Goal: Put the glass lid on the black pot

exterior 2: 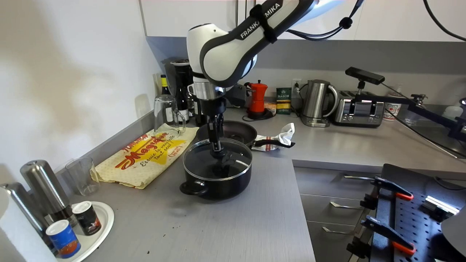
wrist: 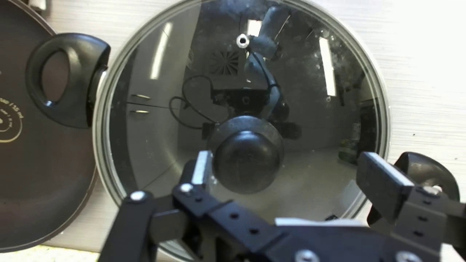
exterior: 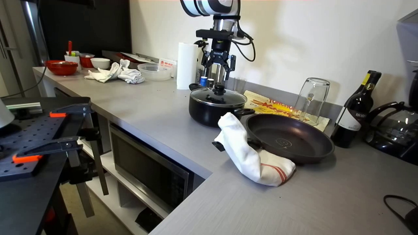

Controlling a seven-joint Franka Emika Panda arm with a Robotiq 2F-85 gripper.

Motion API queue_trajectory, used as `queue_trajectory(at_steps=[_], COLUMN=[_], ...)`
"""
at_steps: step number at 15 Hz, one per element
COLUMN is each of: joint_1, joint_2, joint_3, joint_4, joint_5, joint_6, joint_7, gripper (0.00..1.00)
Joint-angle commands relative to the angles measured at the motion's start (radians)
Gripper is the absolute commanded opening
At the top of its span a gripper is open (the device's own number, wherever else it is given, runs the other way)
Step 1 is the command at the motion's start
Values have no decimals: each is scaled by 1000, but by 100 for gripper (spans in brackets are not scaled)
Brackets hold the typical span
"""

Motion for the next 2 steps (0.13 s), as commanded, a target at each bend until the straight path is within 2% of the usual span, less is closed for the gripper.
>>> queue_trajectory(at_steps=[1,2], joint_1=[9,9], joint_2=[-8,-11], joint_3=[-10,-10], joint_4=[-6,-12], joint_5=[7,7], joint_6=[0,1], joint_7=[-3,-3], gripper=[100,100])
